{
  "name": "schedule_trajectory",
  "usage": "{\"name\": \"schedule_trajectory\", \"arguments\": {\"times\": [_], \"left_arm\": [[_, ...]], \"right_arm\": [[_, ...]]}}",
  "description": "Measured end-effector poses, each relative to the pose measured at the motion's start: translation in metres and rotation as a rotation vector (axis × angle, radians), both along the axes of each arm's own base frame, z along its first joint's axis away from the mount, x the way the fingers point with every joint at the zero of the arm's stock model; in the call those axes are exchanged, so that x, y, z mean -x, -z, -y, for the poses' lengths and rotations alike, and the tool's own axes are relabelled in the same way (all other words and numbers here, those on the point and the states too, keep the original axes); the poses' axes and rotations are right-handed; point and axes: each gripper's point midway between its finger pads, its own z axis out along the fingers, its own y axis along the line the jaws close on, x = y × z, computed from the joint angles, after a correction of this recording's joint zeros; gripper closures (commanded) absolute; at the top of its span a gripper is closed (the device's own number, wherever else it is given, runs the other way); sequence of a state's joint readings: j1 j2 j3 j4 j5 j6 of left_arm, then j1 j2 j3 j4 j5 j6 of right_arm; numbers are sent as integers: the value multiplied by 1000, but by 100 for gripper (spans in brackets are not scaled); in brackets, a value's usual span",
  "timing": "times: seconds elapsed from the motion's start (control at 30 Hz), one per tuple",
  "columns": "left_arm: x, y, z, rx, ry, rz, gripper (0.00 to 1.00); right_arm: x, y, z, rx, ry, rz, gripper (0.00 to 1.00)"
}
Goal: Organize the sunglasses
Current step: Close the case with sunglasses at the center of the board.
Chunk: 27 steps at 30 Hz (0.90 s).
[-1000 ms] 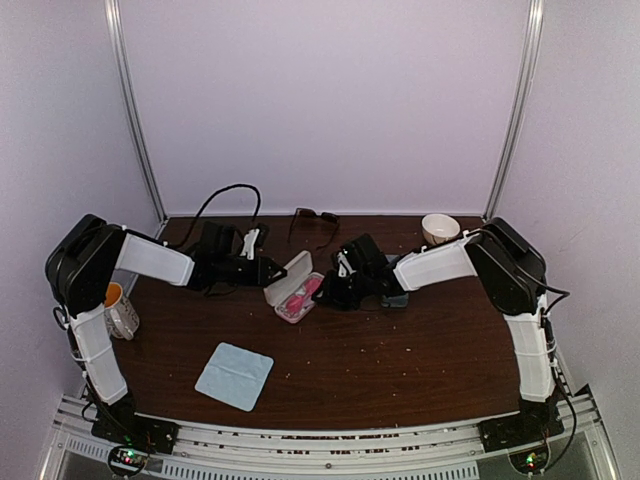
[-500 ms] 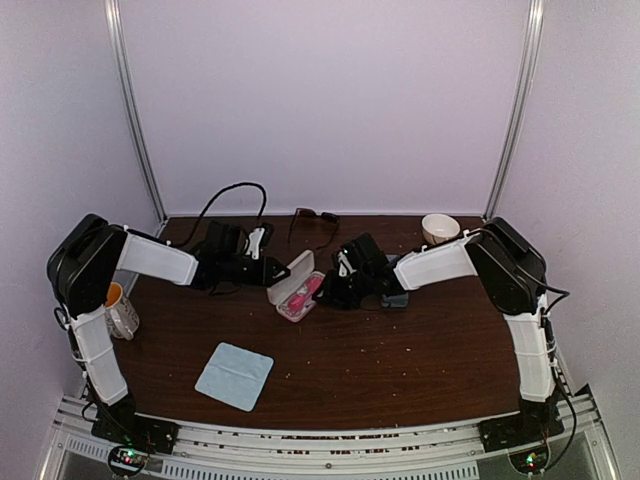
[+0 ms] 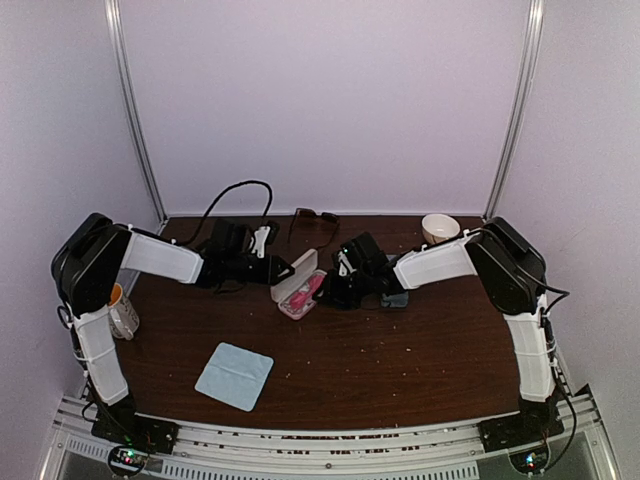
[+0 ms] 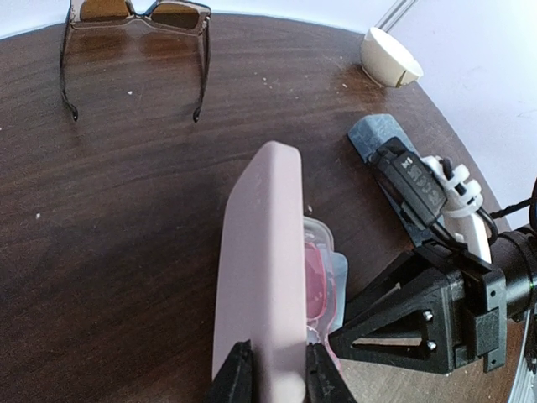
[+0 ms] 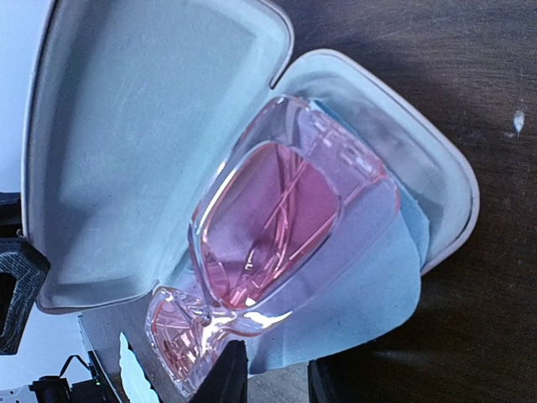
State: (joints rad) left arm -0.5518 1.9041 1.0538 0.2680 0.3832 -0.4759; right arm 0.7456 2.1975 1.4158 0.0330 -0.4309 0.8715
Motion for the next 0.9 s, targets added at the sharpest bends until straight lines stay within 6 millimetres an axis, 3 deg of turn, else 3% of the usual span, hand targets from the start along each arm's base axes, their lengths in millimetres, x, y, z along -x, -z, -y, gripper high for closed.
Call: {"name": "schedule_trajectory", "arguments": {"times": [0.6,0.83,0.9], "left_arm": [[-1,1,9,-2,18,7,75],[9,2,21,3,53,1,72],[20,6,31,16,96,-26,71]], "right_arm": [[0,0,0,1,0,0,74],[0,0,0,1,0,0,74],[0,-1,0,-1,0,2,74]]}}
